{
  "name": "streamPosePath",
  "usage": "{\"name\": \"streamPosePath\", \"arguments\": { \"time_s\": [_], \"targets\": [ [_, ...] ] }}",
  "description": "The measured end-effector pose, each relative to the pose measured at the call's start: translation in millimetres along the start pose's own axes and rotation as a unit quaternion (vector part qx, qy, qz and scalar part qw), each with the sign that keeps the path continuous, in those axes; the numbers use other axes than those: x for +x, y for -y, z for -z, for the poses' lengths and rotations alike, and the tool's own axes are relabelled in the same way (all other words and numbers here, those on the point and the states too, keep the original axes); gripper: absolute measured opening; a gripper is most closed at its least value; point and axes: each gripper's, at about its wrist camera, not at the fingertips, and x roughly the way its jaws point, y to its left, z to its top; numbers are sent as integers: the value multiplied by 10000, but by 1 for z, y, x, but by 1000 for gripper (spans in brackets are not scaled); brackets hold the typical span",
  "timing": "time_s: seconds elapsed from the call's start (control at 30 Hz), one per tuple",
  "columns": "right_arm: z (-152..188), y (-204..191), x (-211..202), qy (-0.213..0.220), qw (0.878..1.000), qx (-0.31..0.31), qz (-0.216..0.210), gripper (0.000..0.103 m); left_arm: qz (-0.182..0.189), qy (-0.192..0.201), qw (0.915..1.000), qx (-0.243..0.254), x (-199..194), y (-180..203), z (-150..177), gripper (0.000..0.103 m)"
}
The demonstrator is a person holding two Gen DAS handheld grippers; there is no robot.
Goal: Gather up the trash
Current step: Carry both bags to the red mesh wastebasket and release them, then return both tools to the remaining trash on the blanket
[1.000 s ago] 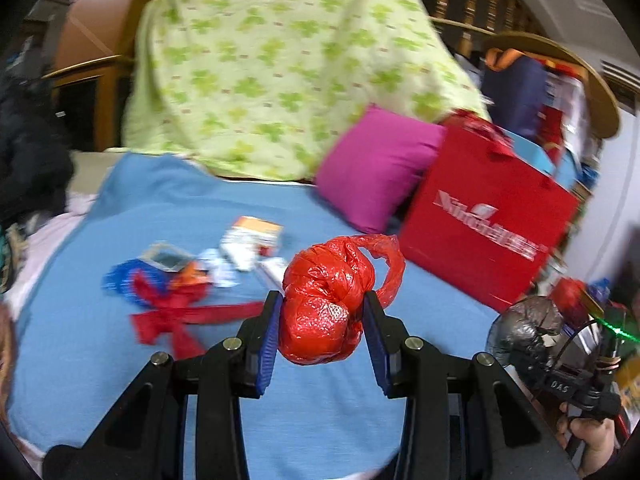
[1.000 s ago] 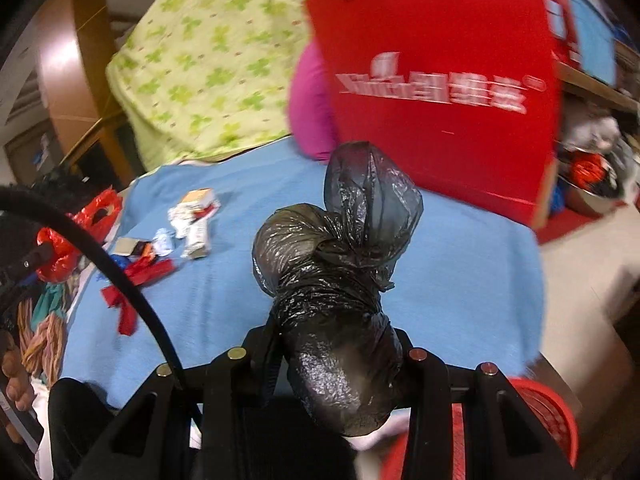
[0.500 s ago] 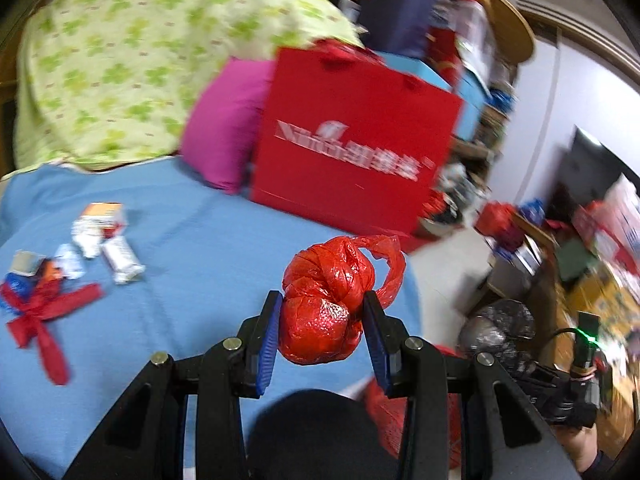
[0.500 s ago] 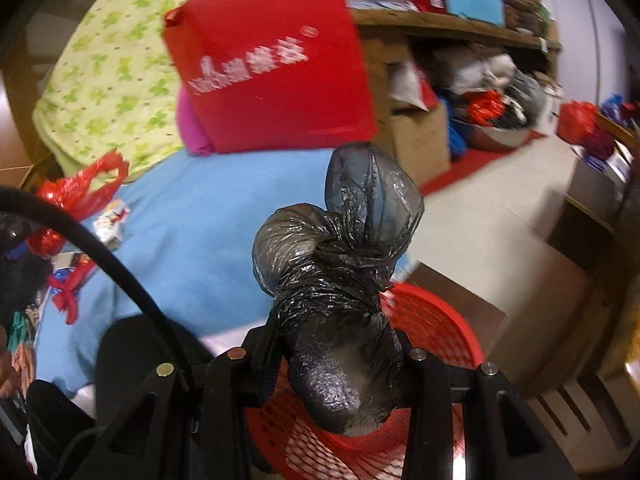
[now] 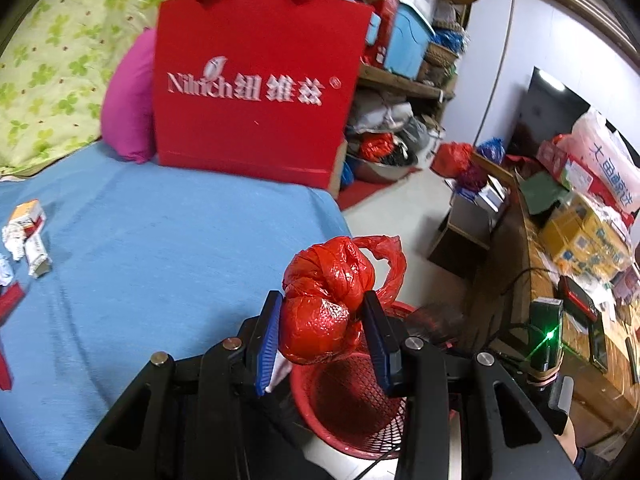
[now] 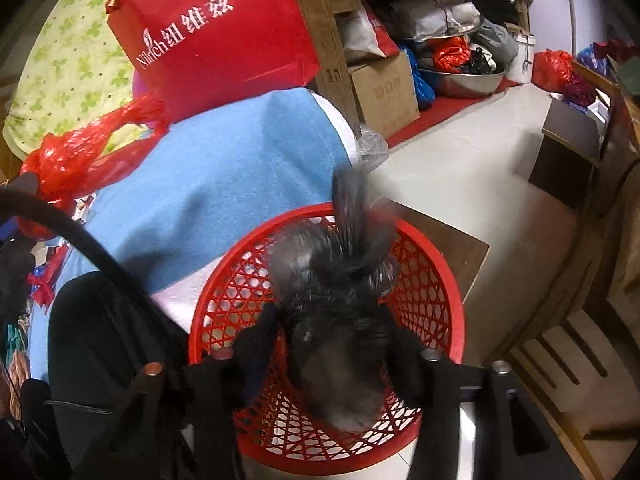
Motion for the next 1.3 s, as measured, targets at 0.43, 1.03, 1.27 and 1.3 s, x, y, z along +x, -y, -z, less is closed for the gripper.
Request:
{"name": "streamPosePath", "arguments": {
  "time_s": [0.43, 1.03, 1.27, 1.3],
  "targets": [
    [-7, 18, -28, 220, 9988, 360, 258, 79, 224, -802, 9958, 392, 53, 36, 8, 56],
    [-36, -32, -48, 246, 9993, 217, 160, 83, -746, 201, 9954, -571, -34, -85, 5, 80],
    [-51, -104, -34, 44, 9982, -227, -559, 103, -1355, 439, 9803, -1369, -79, -172, 36, 80],
    [-53, -118, -29, -95, 9968, -295, -736, 103, -1454, 474, 9769, -1490, -85, -187, 42, 80]
  ]
}}
